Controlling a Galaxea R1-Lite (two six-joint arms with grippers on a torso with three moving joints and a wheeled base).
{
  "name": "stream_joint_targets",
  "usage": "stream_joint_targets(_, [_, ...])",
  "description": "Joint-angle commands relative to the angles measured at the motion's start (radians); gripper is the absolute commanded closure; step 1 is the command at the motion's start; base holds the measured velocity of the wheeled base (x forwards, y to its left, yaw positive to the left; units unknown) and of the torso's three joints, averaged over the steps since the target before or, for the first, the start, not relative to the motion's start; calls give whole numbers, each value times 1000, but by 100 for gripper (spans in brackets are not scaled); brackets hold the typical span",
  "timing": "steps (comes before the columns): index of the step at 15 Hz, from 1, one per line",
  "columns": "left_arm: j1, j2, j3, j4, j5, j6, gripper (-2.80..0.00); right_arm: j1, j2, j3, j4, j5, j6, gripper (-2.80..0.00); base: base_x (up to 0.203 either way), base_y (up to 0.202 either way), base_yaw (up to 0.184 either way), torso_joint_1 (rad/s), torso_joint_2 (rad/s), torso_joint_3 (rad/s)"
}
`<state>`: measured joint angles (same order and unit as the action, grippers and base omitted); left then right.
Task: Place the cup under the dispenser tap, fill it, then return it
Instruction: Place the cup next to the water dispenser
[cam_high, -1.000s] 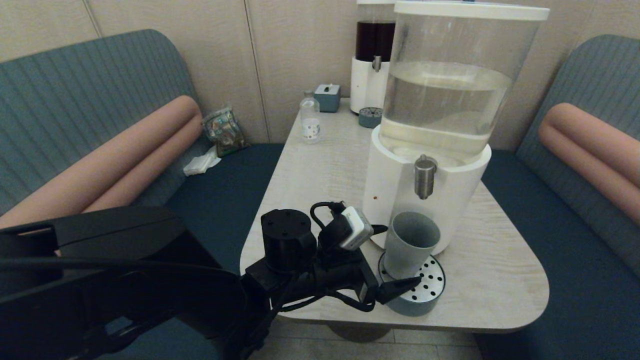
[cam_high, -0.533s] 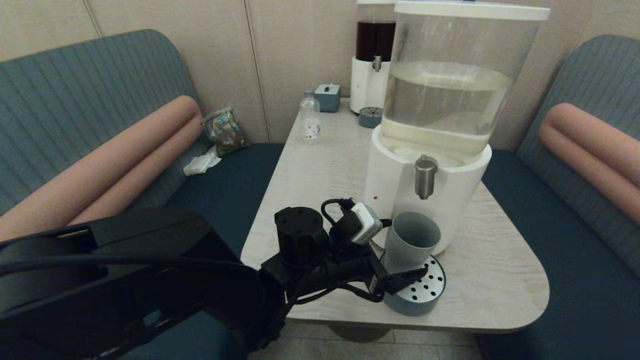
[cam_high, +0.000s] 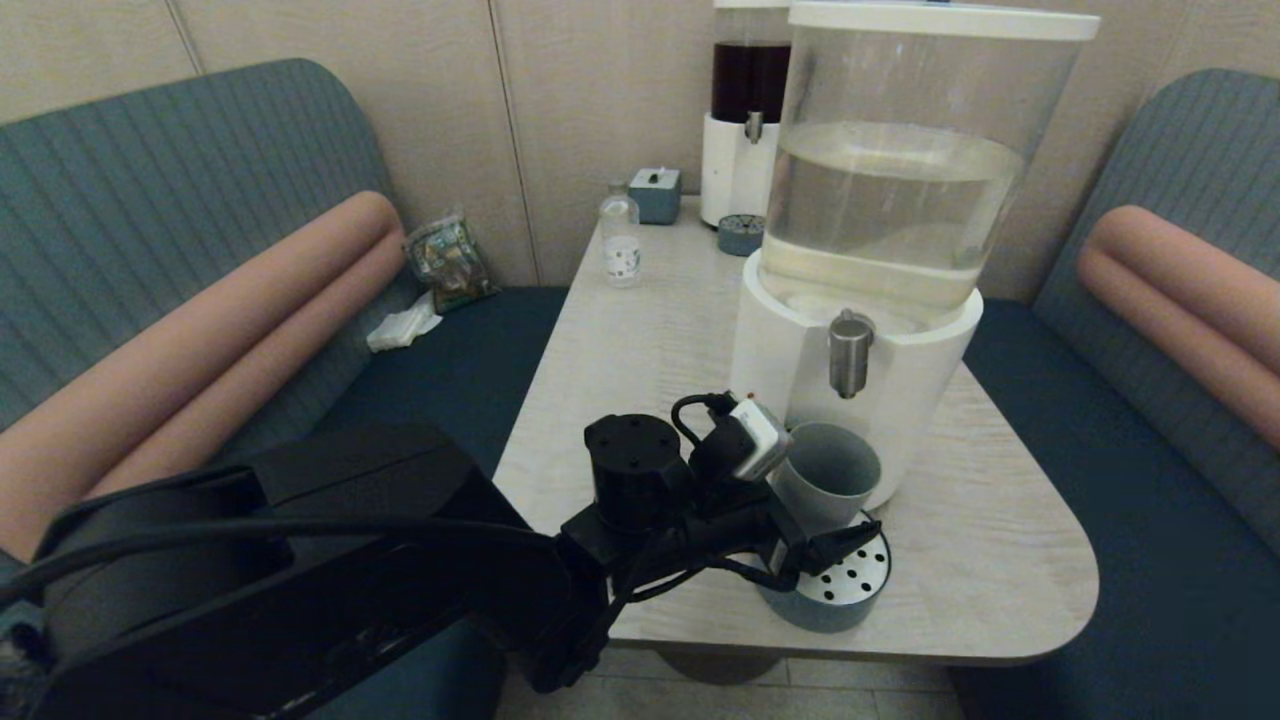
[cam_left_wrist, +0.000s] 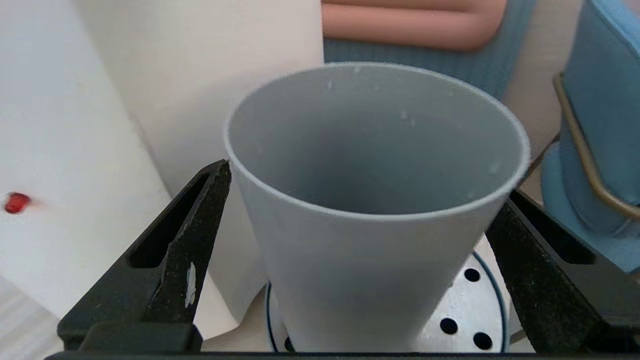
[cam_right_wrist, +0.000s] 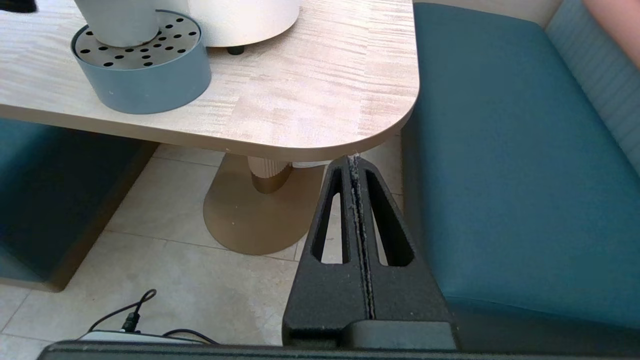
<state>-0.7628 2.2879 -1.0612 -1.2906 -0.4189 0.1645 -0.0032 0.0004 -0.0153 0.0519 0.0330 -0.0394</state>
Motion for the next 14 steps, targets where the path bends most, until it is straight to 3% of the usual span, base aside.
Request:
stream_joint_targets(1, [-6,8,-12,-7,-1,1,-280,0,0,0,0,1,-1,0,0,0,0,0,0,0])
stream_joint_targets(3, [-7,13,-26,-7,0,-3,-280,0,0,0,0,1,-1,0,0,0,0,0,0,0])
stream_joint_targets(4, [-6,13,-26,-9,0,-5,-202,0,0,0,0,1,-1,0,0,0,0,0,0,0])
stream_joint_targets(5, [-6,13,-27,-9,0,-6,0,0,0,0,0,1,-1,0,0,0,0,0,0,0])
stream_joint_targets(14, [-12,-11,-4,-63,37,-36,0,0,0,0,0,1,-1,0,0,0,0,0,0,0])
